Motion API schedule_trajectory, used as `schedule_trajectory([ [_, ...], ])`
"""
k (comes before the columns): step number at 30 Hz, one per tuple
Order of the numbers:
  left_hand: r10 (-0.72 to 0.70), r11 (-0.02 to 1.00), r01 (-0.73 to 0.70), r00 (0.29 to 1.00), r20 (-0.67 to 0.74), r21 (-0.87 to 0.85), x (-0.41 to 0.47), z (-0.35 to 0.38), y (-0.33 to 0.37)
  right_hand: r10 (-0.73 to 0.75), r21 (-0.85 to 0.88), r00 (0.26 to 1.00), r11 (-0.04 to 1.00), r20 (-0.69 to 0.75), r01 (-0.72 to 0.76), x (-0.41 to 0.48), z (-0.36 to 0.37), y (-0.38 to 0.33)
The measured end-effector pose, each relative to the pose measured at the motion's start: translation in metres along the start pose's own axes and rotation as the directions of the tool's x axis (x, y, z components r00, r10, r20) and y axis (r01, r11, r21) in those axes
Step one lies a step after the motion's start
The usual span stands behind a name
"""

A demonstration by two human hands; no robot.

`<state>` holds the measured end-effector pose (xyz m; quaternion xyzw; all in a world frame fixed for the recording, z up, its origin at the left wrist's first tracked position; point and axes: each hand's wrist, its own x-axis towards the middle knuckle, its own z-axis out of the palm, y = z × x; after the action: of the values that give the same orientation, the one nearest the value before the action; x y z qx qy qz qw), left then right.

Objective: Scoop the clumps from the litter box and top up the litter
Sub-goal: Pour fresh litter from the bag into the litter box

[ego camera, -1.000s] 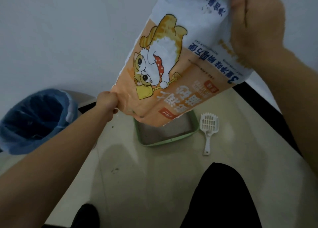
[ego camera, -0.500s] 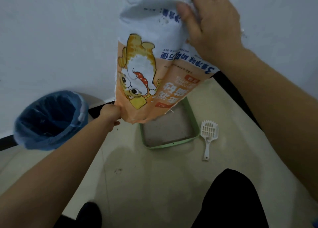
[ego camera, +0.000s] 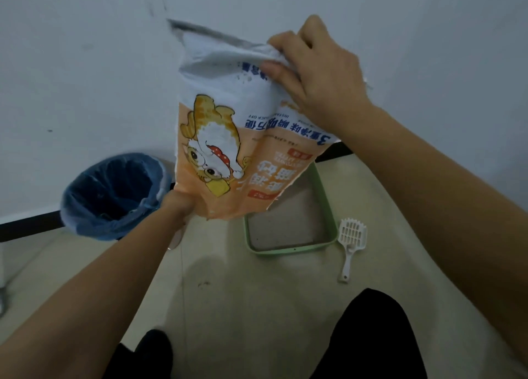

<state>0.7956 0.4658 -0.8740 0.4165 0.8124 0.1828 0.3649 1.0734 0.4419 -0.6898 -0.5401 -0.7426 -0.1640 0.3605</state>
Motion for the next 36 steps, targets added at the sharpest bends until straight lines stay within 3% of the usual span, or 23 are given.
schedule_trajectory([
  [2,0.060,0.997,-0.055,0.994,-0.091,0.054,-0.004,-0.007,0.009,0.046,0.044,0.999,0.998,0.008,-0.047,0.002,0.001,-0.002],
  [4,0.277,0.961,-0.275,0.950,-0.146,0.038,-0.014,-0.021,0.024,0.019,0.062,0.998,0.998,0.060,-0.022,0.002,0.006,-0.003],
  [6,0.532,0.834,-0.546,0.834,-0.143,-0.080,-0.027,-0.038,0.045,-0.009,0.060,0.996,0.998,0.085,0.004,0.002,0.010,-0.006],
  [8,0.695,0.674,-0.712,0.701,-0.160,-0.195,-0.046,-0.054,0.068,-0.022,0.058,0.994,0.998,0.111,0.015,0.004,0.013,-0.012],
  [10,0.795,0.530,-0.802,0.583,-0.166,-0.277,-0.065,-0.066,0.087,-0.041,0.063,0.988,0.998,0.148,0.032,0.006,0.015,-0.020],
  [12,0.814,0.462,-0.829,0.537,-0.221,-0.314,-0.075,-0.072,0.097,-0.036,0.096,0.988,0.995,0.153,0.021,0.007,0.011,-0.024],
  [14,0.790,0.451,-0.821,0.550,-0.272,-0.350,-0.076,-0.073,0.099,0.033,0.151,0.987,0.987,0.155,-0.056,0.002,0.007,-0.014],
  [16,0.759,0.467,-0.777,0.597,-0.258,-0.423,-0.070,-0.071,0.095,0.225,0.145,0.963,0.958,0.146,-0.246,-0.009,0.011,0.010],
  [17,0.741,0.482,-0.745,0.627,-0.241,-0.461,-0.066,-0.070,0.092,0.370,0.140,0.914,0.909,0.164,-0.393,-0.016,0.015,0.021],
  [19,0.715,0.508,-0.701,0.667,-0.208,-0.500,-0.061,-0.067,0.086,0.610,0.247,0.717,0.678,0.337,-0.693,-0.032,0.020,0.035],
  [20,0.715,0.515,-0.696,0.671,-0.198,-0.501,-0.059,-0.066,0.084,0.637,0.323,0.626,0.538,0.449,-0.779,-0.039,0.022,0.035],
  [21,0.717,0.522,-0.693,0.672,-0.184,-0.498,-0.058,-0.064,0.082,0.626,0.381,0.588,0.448,0.512,-0.809,-0.044,0.024,0.033],
  [23,0.709,0.528,-0.656,0.690,-0.145,-0.540,-0.059,-0.062,0.082,0.594,0.414,0.632,0.477,0.498,-0.775,-0.045,0.024,0.025],
  [26,0.676,0.541,-0.577,0.731,-0.092,-0.612,-0.063,-0.065,0.089,0.584,0.450,0.729,0.577,0.356,-0.682,-0.037,0.024,0.016],
  [28,0.642,0.557,-0.520,0.764,-0.061,-0.648,-0.063,-0.069,0.093,0.621,0.446,0.745,0.610,0.245,-0.655,-0.036,0.025,0.020],
  [30,0.616,0.594,-0.522,0.784,-0.071,-0.612,-0.063,-0.069,0.094,0.590,0.365,0.776,0.687,0.225,-0.628,-0.040,0.024,0.024],
  [34,0.710,0.567,-0.715,0.676,-0.198,-0.409,-0.062,-0.064,0.097,0.617,0.348,0.784,0.722,0.067,-0.598,-0.047,0.016,0.029],
  [36,0.678,0.572,-0.680,0.706,-0.202,-0.459,-0.059,-0.064,0.098,0.629,0.338,0.776,0.721,0.047,-0.605,-0.046,0.012,0.029],
])
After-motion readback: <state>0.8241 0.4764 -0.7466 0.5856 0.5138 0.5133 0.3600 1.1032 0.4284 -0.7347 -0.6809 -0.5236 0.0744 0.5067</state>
